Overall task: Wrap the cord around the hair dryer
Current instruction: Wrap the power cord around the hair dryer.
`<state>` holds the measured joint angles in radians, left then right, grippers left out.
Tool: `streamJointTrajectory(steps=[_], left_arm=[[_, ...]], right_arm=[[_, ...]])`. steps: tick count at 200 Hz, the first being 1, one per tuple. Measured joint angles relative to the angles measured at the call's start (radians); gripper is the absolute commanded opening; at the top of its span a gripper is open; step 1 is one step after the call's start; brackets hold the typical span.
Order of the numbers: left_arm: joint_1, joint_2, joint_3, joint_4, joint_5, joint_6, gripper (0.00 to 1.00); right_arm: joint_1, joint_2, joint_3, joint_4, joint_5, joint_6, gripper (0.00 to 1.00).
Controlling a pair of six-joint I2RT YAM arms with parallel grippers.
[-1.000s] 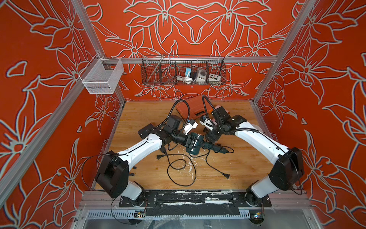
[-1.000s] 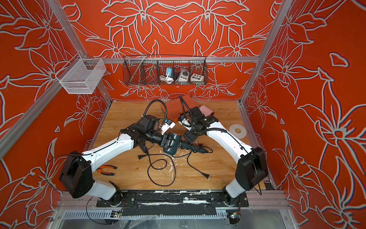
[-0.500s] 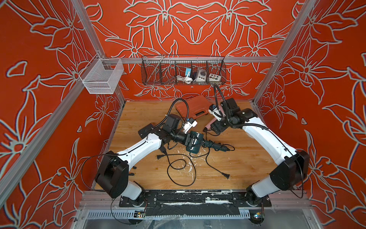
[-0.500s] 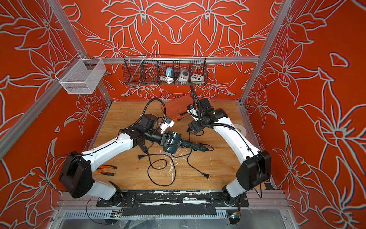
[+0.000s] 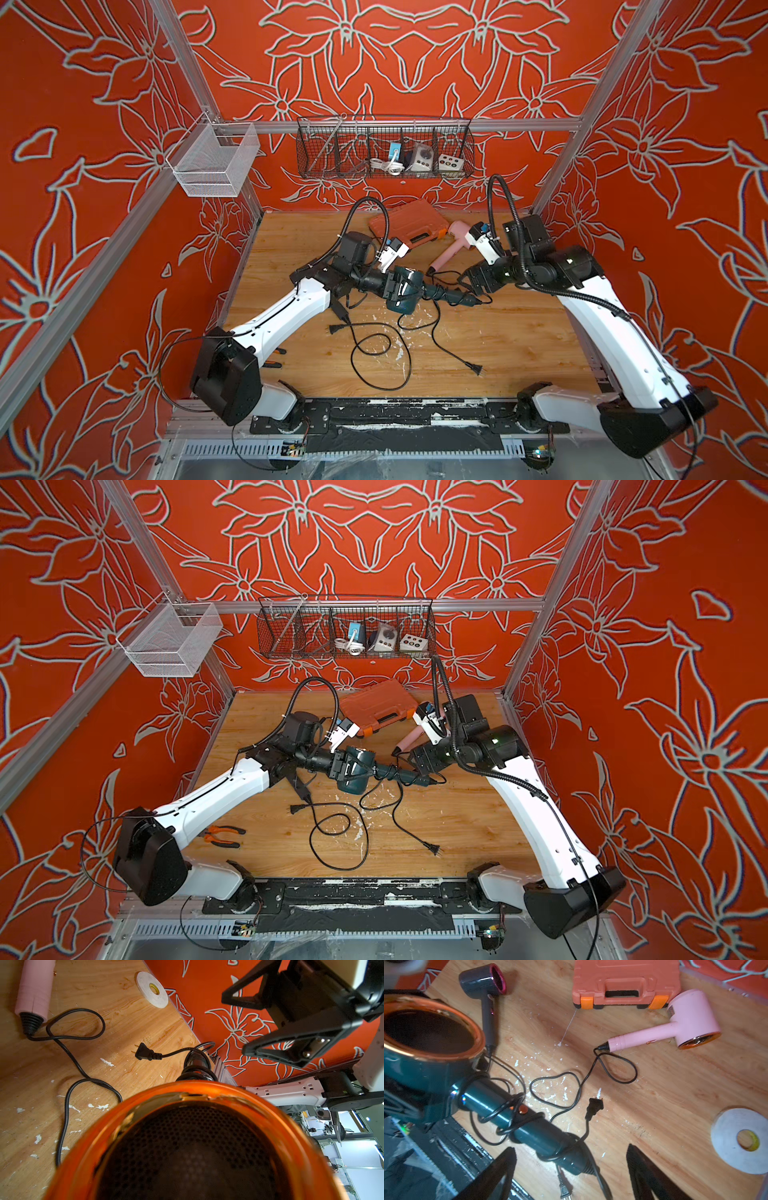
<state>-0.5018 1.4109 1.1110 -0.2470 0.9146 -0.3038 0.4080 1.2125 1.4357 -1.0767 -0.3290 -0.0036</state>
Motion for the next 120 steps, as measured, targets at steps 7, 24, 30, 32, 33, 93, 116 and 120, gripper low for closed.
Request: streamJointTrajectory(steps=[7,24,30,32,33,93,116,120], left_arm=[[0.0,0.0,0.0,-0.002,0.0,0.0,0.0],[0.0,0.0,0.0,-0.006,-0.002,0.0,0.0],[0.0,-0.001,0.0,-0.006,-0.002,0.0,0.0],[0.0,-0.002,0.0,-0.006,-0.002,0.0,0.0],[0.0,-0.002,0.0,-0.006,-0.002,0.0,0.0],[0.001,-0.021,0.0,-0.01,-0.005,0.0,0.0],[0.001,-0.023,0.0,-0.011,-0.004,0.0,0.0],[0.001,-0.024,0.0,-0.011,-0.004,0.0,0.0]], right_arm=[[0.0,-0.007,-0.011,-0.005,-0.016,0.01,0.86],[0.0,-0.015,-0.046,-0.015,-0.053,0.03,0.86],[0.0,-0.016,-0.062,-0.016,-0.066,0.038,0.86],[0.0,-0.017,-0.066,-0.016,-0.07,0.039,0.86],[0.0,-0.017,-0.071,-0.016,-0.072,0.04,0.86],[0.0,-0.016,-0.164,0.014,-0.158,0.075,0.87],[0.0,-0.005,-0.167,0.049,-0.193,0.077,0.87],[0.0,-0.002,-0.167,0.053,-0.197,0.076,0.87]])
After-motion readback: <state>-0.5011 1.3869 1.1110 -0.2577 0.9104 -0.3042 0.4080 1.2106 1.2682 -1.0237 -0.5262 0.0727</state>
